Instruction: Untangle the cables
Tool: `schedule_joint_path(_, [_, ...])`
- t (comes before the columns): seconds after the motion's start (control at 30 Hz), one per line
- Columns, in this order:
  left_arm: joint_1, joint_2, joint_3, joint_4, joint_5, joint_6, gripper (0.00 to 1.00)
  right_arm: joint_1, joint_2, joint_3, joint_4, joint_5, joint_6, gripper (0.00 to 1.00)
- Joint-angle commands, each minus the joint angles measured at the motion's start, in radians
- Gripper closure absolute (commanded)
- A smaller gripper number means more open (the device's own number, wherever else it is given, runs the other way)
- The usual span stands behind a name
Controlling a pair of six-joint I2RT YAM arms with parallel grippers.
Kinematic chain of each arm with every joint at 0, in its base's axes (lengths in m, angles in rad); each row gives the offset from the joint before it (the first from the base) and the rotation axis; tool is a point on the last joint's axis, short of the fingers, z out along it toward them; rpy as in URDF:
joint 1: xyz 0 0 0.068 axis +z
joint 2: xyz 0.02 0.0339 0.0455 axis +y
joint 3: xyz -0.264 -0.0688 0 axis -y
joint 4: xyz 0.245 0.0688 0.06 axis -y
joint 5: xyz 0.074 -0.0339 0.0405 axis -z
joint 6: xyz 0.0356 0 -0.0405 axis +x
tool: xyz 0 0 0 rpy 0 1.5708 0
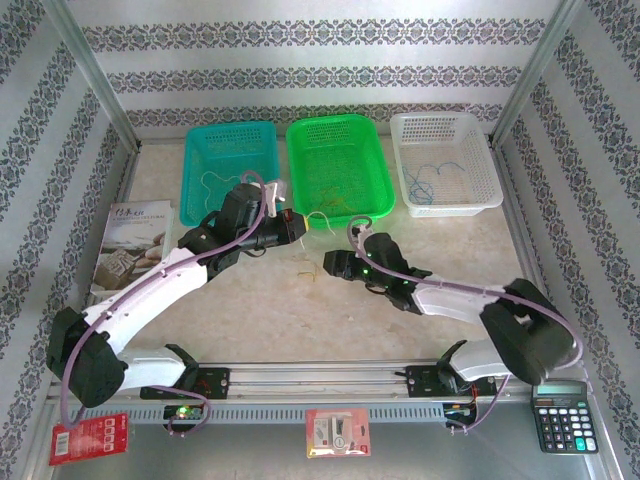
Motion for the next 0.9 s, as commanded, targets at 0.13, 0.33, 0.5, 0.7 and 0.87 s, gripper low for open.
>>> schedule_joint_path(0.13, [-0.004,-0.037,0.062,0.027,0.042,-0.026,1.00,-0.048,-0.198,-0.067,-0.098,-0.003,-0.106,0.42])
schedule_joint_path(0.33, [-0.005,-0.040,0.084,0.020,0.043,-0.031,1.00,-0.071,-0.340,-0.080,-0.133,-0.023,-0.157,0.40])
schedule_joint_path(0.5, [-0.004,-0.038,0.096,0.012,0.046,-0.030,1.00,-0.072,-0.402,-0.033,-0.152,-0.042,-0.178,0.39])
schedule_joint_path(0.7, [-0.006,-0.032,0.106,0.012,0.048,-0.034,1.00,-0.059,-0.353,0.094,-0.146,-0.071,-0.208,0.38])
schedule_joint_path(0.87, [-0.004,-0.029,0.115,0.014,0.041,-0.034,1.00,-0.018,-0.257,0.193,-0.114,-0.085,-0.233,0.38])
